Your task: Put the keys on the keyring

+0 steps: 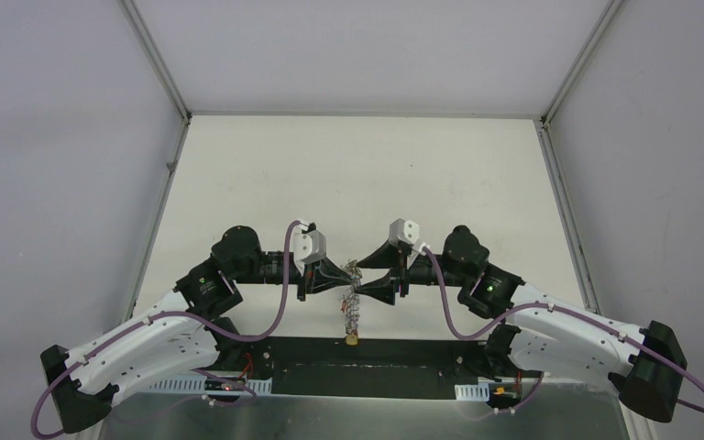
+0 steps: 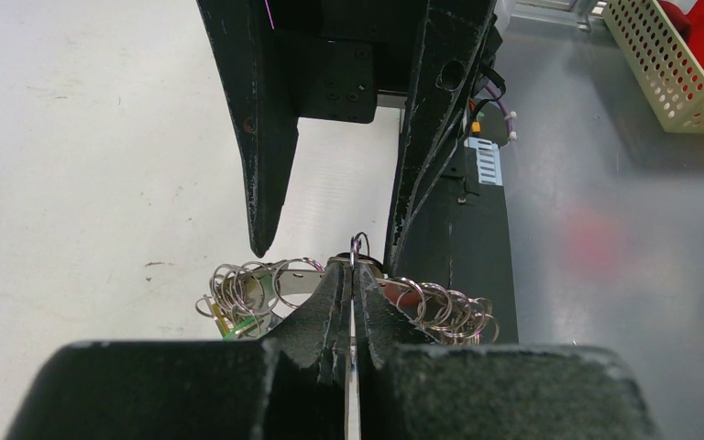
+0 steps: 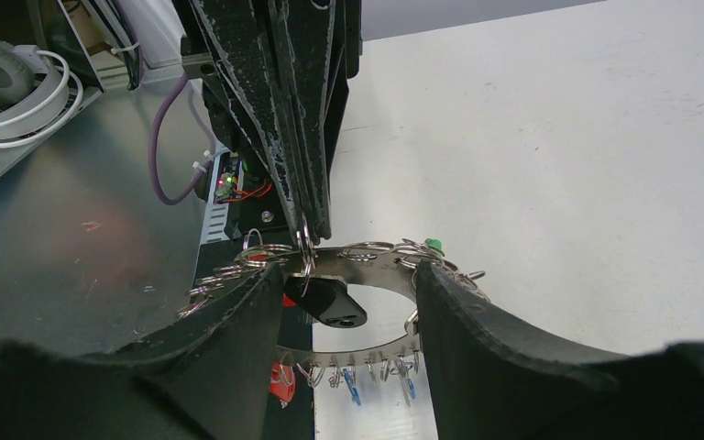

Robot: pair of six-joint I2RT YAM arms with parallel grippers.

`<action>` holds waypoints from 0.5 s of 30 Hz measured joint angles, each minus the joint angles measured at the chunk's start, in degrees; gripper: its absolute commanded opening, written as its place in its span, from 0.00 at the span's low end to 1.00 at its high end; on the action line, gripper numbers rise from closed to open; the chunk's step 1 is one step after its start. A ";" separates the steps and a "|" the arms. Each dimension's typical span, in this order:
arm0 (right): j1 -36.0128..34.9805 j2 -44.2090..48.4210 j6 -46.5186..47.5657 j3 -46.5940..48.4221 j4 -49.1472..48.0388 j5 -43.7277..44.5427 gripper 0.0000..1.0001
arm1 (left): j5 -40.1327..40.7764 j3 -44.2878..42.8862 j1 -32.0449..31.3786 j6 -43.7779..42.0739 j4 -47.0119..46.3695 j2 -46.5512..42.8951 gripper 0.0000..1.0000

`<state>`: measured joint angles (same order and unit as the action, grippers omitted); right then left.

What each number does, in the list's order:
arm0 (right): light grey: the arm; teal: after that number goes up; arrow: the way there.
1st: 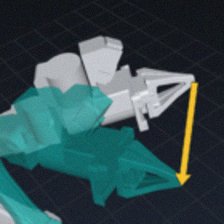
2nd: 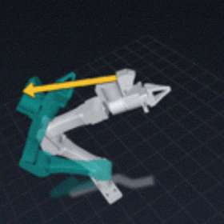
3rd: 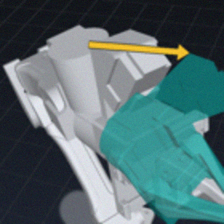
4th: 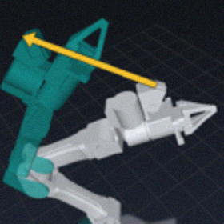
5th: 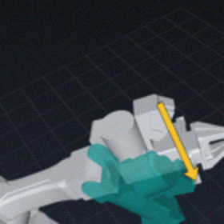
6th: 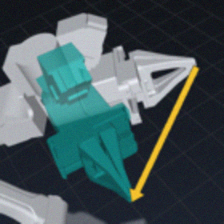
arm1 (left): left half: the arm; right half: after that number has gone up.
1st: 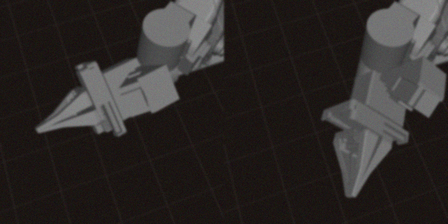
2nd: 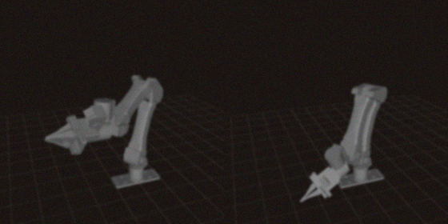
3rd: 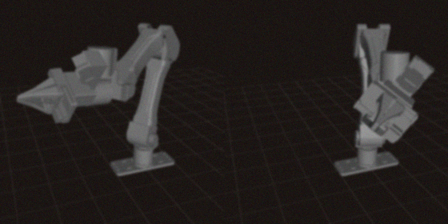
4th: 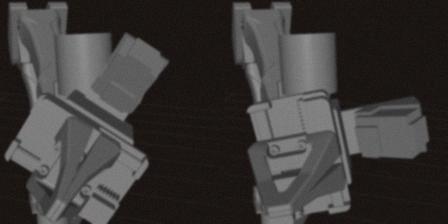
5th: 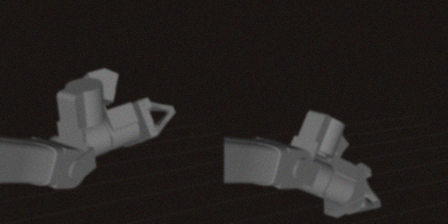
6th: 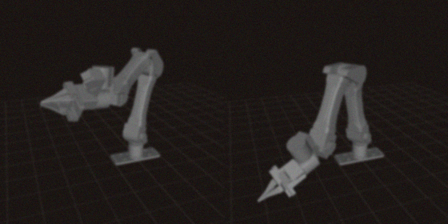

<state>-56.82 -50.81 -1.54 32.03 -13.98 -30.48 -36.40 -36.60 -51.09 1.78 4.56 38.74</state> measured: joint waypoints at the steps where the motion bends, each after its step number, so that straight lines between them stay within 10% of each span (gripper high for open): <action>1: 0.00 0.00 0.00 0.00 -0.04 0.00 0.57 | 0.00 0.00 0.00 0.00 0.00 0.00 0.00; 15: 0.00 0.61 0.00 1.01 -0.20 0.00 0.65 | 1.60 0.00 0.00 0.02 0.74 -0.02 0.00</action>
<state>-56.82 -50.19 -1.54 33.04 -14.17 -30.48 -34.81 -36.60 -51.09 1.80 5.30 38.72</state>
